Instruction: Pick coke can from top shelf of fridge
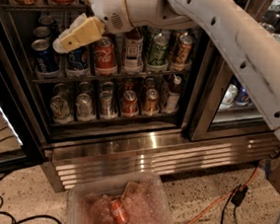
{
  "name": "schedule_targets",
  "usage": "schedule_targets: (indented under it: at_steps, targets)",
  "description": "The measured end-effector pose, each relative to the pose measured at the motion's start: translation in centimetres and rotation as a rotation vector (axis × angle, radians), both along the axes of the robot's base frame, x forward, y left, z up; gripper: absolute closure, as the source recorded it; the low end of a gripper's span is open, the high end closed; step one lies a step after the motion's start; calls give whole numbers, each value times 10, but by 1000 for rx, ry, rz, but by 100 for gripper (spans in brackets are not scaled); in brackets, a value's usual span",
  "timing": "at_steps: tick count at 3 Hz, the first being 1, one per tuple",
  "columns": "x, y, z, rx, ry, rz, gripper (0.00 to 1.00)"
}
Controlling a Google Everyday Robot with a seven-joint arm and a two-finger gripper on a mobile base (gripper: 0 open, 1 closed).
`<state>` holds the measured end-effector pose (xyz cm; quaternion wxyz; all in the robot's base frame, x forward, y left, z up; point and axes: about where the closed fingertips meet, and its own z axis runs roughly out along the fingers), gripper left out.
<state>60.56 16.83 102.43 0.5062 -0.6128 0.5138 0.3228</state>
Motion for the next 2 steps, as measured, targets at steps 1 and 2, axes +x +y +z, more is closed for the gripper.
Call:
schedule_targets:
  at_steps: [1, 2]
  targets:
    - [16, 16, -5, 44, -7, -22, 0]
    - [16, 16, -5, 44, -7, -22, 0]
